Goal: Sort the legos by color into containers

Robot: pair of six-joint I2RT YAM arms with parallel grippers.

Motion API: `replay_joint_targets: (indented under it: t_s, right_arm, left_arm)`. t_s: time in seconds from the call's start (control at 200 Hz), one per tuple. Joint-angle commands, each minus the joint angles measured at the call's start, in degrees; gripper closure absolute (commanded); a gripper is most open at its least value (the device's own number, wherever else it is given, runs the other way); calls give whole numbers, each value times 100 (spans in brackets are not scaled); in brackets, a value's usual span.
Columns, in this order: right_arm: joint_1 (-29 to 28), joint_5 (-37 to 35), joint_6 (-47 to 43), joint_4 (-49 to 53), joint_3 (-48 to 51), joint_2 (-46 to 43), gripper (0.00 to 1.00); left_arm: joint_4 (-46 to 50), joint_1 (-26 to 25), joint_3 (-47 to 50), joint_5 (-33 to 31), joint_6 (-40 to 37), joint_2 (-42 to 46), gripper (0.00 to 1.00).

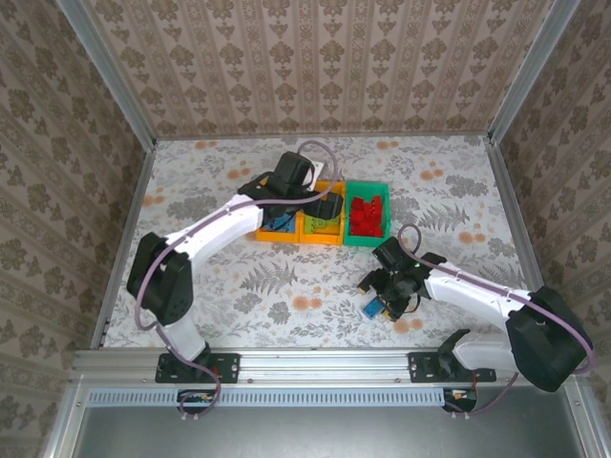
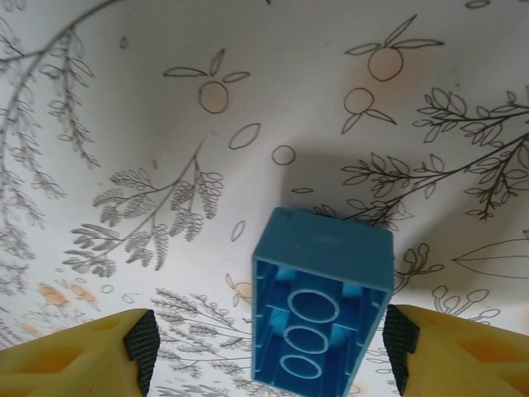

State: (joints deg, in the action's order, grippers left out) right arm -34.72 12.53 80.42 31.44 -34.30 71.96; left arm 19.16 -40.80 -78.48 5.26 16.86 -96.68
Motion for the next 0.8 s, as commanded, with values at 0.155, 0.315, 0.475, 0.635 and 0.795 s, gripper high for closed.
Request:
replay_joint_targets:
  t_s: [0.155, 0.315, 0.475, 0.635, 0.795]
  right_arm:
    - [-8, -2, -676, 176, -219, 946, 52]
    - [-106, -389, -1044, 399, -782, 1148, 78]
    - [-366, -926, -1728, 611, -2174, 1222, 82]
    - [-429, -572, -2676, -26, -3599, 1878, 79]
    - [-424, -276, -3217, -591, -4755, 2868, 79]
  left_arm:
    - [-143, 201, 737, -427, 128, 745, 0]
    - [-109, 414, 1368, -641, 208, 1370, 0]
    - [-171, 701, 2239, -1012, 459, 2180, 0]
    - [-89, 1060, 3078, -1381, 804, 2934, 0]
    - [246, 1425, 3695, -1581, 1235, 3518, 0]
